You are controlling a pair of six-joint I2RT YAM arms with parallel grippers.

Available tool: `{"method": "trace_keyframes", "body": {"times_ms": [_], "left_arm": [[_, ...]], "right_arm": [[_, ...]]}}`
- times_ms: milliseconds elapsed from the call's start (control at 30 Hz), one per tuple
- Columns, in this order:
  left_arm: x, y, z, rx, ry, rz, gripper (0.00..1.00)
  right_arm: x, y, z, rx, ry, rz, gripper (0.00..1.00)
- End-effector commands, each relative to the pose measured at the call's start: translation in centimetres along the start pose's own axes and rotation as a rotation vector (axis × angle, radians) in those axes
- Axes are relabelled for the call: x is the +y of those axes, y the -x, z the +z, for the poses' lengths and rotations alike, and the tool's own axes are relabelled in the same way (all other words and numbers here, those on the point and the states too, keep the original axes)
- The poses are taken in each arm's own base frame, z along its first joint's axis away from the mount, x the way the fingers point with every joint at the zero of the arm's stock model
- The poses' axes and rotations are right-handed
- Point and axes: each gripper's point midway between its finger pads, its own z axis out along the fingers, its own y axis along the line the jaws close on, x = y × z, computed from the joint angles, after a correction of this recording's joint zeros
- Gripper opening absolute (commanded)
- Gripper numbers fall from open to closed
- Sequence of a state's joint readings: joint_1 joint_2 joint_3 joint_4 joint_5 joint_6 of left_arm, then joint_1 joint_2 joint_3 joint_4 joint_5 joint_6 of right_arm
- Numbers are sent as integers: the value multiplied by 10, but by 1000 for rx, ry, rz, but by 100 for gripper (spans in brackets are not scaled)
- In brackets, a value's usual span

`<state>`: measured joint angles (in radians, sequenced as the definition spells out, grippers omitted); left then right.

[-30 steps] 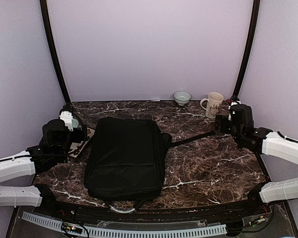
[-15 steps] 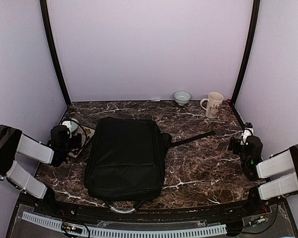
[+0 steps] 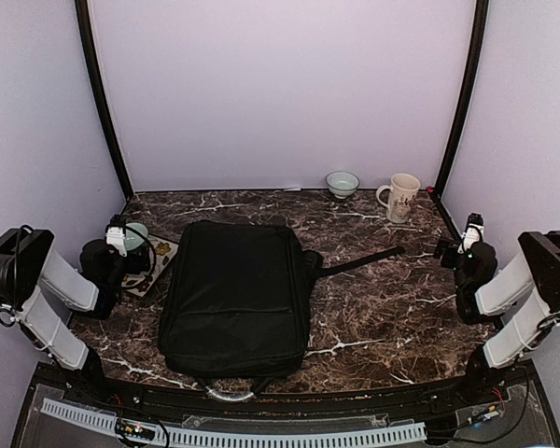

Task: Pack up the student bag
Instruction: Reset both arms

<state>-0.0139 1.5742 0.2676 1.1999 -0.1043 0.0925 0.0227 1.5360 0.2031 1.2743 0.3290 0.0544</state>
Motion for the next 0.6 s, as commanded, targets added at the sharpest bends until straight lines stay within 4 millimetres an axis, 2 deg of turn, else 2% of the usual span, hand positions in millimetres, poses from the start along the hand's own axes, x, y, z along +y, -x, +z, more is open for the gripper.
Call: {"method": "trace_keyframes", "body": {"times_ms": [0, 567], "left_arm": [[-5, 17, -3, -79, -33, -13, 99], [-5, 18, -3, -83, -36, -15, 98]], "right_arm": [[1, 11, 2, -35, 15, 33, 100], [2, 14, 2, -50, 19, 37, 100]]}}
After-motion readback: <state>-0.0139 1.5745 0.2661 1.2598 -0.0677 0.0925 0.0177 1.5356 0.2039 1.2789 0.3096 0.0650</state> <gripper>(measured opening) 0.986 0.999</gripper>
